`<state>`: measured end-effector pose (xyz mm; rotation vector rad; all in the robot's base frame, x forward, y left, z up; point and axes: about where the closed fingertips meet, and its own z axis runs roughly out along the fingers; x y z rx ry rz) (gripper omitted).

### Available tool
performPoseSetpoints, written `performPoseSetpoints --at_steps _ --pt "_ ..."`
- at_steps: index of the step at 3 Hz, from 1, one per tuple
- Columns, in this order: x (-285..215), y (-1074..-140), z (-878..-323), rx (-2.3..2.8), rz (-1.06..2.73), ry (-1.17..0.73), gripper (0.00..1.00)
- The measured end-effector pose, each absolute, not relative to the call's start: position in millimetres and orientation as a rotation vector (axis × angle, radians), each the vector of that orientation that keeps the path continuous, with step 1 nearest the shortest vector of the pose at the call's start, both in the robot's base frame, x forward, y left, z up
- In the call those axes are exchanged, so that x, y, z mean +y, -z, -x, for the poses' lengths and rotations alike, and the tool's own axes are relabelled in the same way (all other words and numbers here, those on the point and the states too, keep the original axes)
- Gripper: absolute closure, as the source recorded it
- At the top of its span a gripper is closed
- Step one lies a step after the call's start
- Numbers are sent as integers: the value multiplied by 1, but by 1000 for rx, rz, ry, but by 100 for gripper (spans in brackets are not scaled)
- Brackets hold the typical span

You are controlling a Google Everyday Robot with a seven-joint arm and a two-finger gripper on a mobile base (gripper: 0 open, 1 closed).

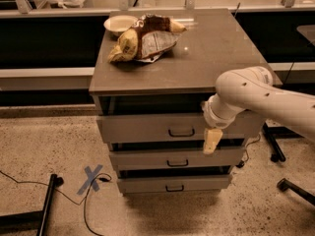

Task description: Open top drawer

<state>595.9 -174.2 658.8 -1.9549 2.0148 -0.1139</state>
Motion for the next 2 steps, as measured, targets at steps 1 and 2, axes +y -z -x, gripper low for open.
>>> performPoseSetpoints --at_steps 1,2 --pt "-173 -645 -607 2018 1983 81 16" --pt "-172 -646 -602 2001 2001 44 28"
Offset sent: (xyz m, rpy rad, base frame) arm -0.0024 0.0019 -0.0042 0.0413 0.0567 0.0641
